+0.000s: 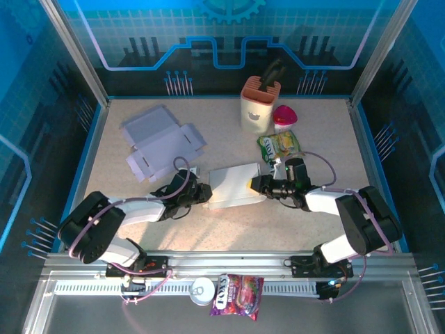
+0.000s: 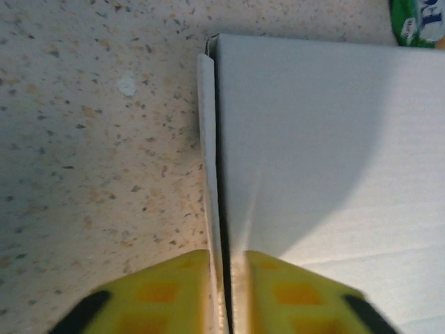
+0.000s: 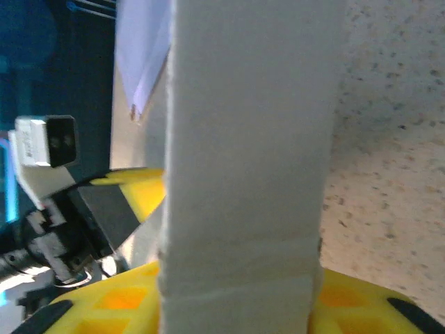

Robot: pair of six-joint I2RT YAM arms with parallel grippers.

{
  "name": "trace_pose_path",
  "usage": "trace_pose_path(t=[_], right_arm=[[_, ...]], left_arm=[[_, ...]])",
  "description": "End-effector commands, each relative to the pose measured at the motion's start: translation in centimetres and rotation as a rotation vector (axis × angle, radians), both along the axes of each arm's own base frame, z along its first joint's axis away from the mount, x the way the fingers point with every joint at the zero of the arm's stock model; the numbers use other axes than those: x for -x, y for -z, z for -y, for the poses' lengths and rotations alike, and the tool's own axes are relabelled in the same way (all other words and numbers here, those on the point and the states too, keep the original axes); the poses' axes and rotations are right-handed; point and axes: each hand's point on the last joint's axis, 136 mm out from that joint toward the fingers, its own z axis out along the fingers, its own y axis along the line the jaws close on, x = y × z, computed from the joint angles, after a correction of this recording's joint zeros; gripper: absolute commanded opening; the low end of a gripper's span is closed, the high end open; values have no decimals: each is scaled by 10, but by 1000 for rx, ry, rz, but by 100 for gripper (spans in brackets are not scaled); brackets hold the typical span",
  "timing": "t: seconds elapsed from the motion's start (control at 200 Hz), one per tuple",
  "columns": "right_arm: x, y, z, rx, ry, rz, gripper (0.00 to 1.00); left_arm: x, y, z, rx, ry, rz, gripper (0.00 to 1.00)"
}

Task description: Fold the paper box

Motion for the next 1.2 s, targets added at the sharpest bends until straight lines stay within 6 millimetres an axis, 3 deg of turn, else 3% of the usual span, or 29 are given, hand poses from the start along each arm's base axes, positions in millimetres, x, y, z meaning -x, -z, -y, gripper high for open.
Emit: trace_pose_path(t=[0.0, 0.09, 0.15, 0.24, 0.33, 0.43, 0.59, 0.785, 1.03, 1.191], right_arm=[[-5, -14, -2, -96, 30, -22, 35], [-6, -22, 0, -119, 46, -44, 34], [-7, -27, 4, -125, 62, -61, 34], [-7, -31, 10, -128, 83, -118, 33], [-8, -36, 16, -140, 101, -164, 32], [-8, -40, 24, -163, 128, -232, 32], [-7, -41, 31, -215, 147, -335, 32], [-3, -38, 32, -229, 143, -409, 32], [-4, -35, 37, -238, 169, -437, 30], [-9, -34, 42, -261, 196, -447, 29]], left_arm=[[5, -20, -9, -114, 42, 43, 32], [4, -61, 0, -225, 139, 211, 36], [12, -86, 18, -321, 274, 352, 38], [27, -105, 44, -498, 469, 516, 39], [44, -99, 67, -628, 667, 590, 40], [64, -84, 91, -809, 847, 799, 45], [48, -74, 97, -956, 841, 855, 46], [20, -84, 103, -1131, 748, 941, 48], [27, -82, 114, -1148, 757, 1017, 48], [52, -103, 113, -1033, 734, 1121, 47]])
